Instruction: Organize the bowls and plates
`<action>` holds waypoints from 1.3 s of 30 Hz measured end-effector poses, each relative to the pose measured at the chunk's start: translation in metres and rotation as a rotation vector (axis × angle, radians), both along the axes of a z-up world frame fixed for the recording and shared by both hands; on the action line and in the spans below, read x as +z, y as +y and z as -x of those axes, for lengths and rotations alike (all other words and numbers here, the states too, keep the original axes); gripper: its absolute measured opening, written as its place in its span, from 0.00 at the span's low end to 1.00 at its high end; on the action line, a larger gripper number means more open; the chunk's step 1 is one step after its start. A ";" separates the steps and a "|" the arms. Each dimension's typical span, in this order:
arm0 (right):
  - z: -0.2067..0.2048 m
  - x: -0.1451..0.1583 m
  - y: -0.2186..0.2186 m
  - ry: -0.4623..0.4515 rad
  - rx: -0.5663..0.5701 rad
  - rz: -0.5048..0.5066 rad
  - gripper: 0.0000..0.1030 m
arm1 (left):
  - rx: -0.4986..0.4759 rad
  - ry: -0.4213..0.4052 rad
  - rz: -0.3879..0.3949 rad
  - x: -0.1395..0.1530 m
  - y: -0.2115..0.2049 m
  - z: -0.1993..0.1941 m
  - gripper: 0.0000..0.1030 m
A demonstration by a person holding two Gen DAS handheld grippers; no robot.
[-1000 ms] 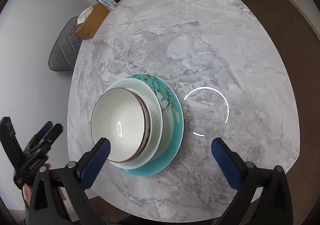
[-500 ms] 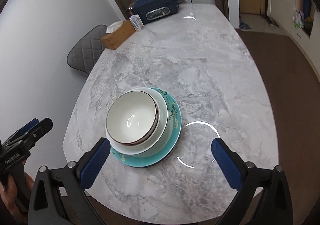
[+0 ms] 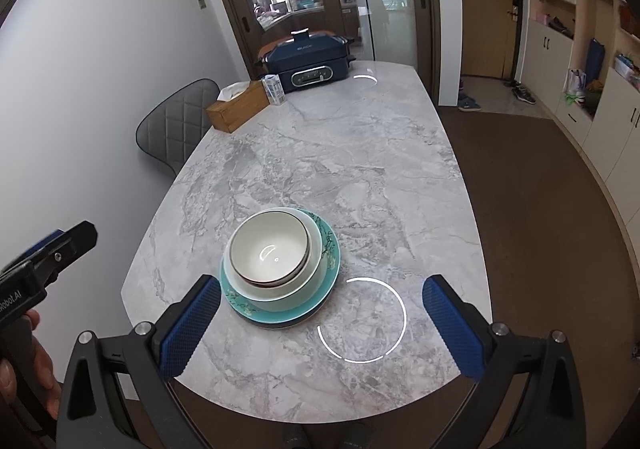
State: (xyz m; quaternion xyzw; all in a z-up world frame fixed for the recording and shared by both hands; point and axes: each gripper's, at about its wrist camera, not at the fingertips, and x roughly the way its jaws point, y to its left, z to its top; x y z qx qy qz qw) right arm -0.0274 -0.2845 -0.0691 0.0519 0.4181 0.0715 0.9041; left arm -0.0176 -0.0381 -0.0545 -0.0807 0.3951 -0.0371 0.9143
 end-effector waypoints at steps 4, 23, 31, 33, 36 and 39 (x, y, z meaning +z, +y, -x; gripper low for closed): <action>0.018 0.017 0.019 -0.039 -0.001 0.036 1.00 | -0.019 0.001 0.020 0.013 0.011 0.008 1.00; 0.049 0.033 0.052 -0.030 -0.043 0.080 1.00 | -0.064 0.062 0.113 -0.006 0.043 0.044 0.99; 0.060 0.036 0.057 -0.048 -0.019 0.092 1.00 | 0.019 0.073 -0.058 -0.012 0.044 0.046 1.00; 0.061 0.037 0.059 -0.053 -0.014 0.097 1.00 | 0.028 0.069 -0.109 -0.012 0.038 0.048 1.00; 0.063 0.040 0.060 -0.066 -0.017 0.099 1.00 | 0.003 0.075 -0.094 -0.014 0.033 0.052 1.00; 0.064 0.042 0.060 -0.067 -0.027 0.108 1.00 | -0.005 0.072 -0.054 -0.015 0.031 0.058 1.00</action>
